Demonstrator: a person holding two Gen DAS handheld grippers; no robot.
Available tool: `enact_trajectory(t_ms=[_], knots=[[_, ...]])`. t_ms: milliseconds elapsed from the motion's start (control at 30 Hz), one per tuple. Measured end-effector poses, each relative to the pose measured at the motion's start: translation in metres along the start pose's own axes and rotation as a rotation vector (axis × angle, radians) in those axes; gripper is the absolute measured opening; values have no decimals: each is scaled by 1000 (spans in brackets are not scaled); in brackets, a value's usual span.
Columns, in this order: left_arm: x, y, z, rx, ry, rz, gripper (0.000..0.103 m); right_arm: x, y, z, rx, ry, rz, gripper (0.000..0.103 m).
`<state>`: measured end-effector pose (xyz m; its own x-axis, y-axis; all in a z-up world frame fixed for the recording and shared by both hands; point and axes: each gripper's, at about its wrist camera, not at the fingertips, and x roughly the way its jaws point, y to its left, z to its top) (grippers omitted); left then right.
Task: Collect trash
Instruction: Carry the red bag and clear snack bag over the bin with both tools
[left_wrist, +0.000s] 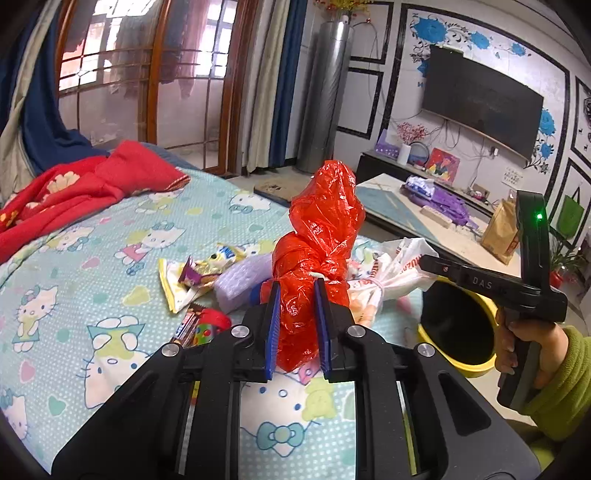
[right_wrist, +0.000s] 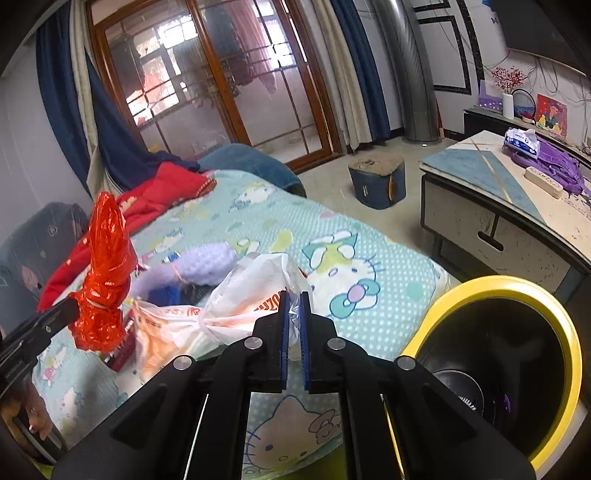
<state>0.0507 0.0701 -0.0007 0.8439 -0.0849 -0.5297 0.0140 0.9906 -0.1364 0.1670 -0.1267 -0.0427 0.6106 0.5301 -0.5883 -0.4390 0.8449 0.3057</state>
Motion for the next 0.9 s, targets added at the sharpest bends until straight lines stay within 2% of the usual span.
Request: enact_trajectory(t_ms=[500,900], knots=[[-16,-28,9,35,-44,-72,12,-47,-25,24,29,-104,-52,5],[-11,-58,8,76,-35,-148,12,-75,-53,19,60,-149,-119,5]])
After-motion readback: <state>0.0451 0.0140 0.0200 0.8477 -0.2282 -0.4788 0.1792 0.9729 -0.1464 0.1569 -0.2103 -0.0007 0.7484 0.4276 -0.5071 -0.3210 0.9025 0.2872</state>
